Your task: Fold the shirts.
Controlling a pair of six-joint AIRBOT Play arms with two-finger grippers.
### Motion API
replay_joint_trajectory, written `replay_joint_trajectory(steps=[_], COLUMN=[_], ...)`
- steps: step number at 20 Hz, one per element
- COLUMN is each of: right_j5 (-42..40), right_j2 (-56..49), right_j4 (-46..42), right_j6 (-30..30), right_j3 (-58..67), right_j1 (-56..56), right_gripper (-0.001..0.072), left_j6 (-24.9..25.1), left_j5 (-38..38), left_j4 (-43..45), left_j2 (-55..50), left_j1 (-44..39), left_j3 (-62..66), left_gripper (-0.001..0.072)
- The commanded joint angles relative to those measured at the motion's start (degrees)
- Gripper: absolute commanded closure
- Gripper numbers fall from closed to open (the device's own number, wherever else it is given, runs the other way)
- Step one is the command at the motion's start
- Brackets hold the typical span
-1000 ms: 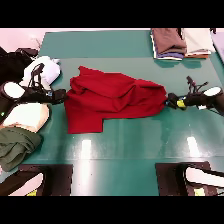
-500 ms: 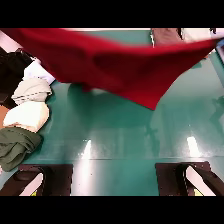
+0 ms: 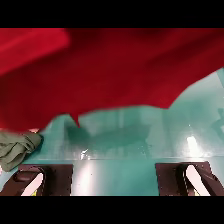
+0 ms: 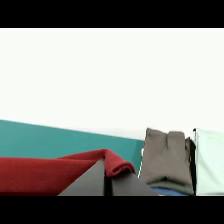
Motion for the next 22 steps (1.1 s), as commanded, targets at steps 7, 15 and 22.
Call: replay_joint_trajectory(steps=[7,15,22], right_j5=[11.5,0.7,7.8], right_j2=[-20.1,-42.6,-47.1], right_j4=[-14.2,-28.1,-28.3], right_j6=[4.9,8.7,7.2], right_j3=[-7.3,-16.4,-4.1], right_j1=[15.8,25.0,21.6], right_gripper=[0.0698,0.0698,0.0698], left_j6=[-2.2,0.0,3.1], left_j5=[-9.9,3.4,-5.4], left_j4=[0.7,-0.3,-1.8], left_j2=[-19.5,-43.2,-46.7], left_j1=[0.0,0.2,4.9], left_j3=[-22.1,-29.3,-22.7], left_gripper=[0.0683,0.0684,0.0684])
